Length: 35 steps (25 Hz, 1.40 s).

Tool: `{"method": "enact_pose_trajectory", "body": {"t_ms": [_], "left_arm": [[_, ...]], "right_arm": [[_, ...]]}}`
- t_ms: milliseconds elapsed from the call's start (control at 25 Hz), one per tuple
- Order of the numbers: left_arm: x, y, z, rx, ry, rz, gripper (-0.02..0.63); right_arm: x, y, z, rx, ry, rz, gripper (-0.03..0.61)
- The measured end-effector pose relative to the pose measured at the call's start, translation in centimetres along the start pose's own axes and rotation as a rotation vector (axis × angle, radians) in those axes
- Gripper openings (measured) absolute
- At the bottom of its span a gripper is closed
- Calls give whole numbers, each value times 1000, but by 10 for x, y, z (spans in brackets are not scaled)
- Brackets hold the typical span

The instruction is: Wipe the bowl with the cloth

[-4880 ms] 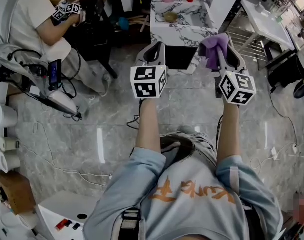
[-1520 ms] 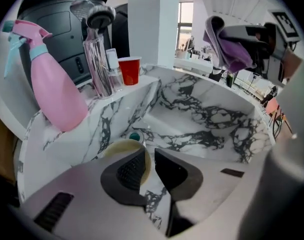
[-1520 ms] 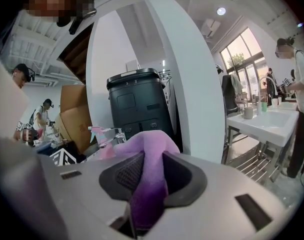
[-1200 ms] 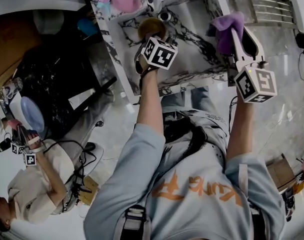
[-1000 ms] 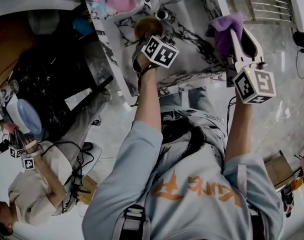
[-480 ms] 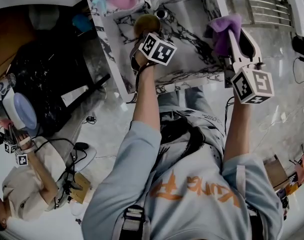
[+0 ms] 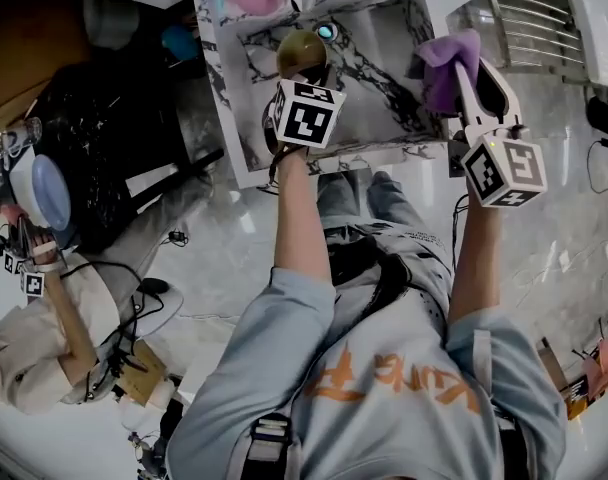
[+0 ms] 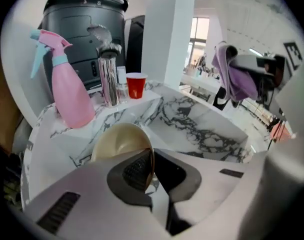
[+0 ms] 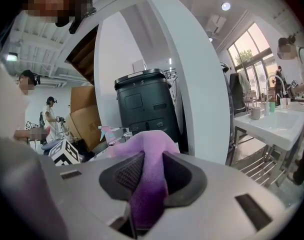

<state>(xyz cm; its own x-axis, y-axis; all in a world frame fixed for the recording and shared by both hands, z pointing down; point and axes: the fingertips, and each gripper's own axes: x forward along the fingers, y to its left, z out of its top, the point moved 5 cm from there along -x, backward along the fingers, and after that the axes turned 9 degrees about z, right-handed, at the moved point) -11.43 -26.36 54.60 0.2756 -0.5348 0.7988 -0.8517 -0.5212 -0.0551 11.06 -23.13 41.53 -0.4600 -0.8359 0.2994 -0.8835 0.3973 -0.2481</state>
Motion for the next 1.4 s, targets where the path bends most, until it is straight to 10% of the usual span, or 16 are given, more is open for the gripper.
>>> {"method": "enact_pose_trajectory", "body": {"t_ms": [280,680,1080,1400], "left_arm": [[-54,-26,18,-273,-207,-75,34],[-122,-71,44,-399,-478,-242,34],[-180,-118,64,-232,-613,-384,34],[-207,-155,71,-9,-627,-460,34]], "right_arm": [[-31,-10,8,1,-40,41,117],[-67,-3,28,-12,-132,207,117],[-93,44,55,-150,-137,527,117],[-97,68,67,-214,-148,608,117]]}}
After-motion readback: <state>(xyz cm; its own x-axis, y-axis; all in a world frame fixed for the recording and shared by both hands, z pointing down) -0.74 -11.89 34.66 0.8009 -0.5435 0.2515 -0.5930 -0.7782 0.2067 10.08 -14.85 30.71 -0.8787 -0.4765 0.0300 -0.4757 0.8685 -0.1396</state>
